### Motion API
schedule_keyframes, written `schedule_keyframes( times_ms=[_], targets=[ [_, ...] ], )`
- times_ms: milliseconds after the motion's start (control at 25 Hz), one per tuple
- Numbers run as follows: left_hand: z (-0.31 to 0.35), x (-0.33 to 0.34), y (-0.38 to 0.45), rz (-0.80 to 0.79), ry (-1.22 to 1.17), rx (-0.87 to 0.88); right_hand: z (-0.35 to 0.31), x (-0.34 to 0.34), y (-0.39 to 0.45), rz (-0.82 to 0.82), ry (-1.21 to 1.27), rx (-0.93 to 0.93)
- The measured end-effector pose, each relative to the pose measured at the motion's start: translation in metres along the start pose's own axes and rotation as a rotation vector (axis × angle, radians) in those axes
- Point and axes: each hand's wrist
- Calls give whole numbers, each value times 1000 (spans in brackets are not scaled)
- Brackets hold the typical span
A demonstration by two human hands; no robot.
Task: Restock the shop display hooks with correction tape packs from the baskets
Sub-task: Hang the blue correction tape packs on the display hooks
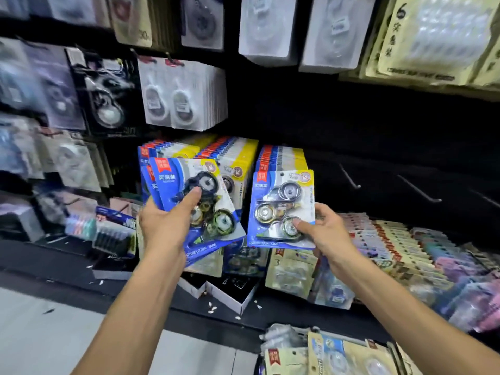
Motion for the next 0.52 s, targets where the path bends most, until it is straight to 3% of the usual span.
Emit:
schedule_keyframes(
  times_ms=[200,280,400,520],
  targets=[
    [-1,12,-22,-120,33,-62,10,8,13,222,-210,-81],
    [-4,16,-29,-161,45,-77,10,13,24,158,-320,-90],
    [-8,20,-36,-191,80,-91,9,16,35,-22,-295,64],
    [-11,21,-37,-204,55,-137,2,11,23,18,-297,12]
  ],
)
Point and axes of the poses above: each hand's wrist, its own y-axis towards the middle knuckle, its own x-axis out of the palm, z = x × y, and after that the axes turned 15 degrees about -y, right-handed
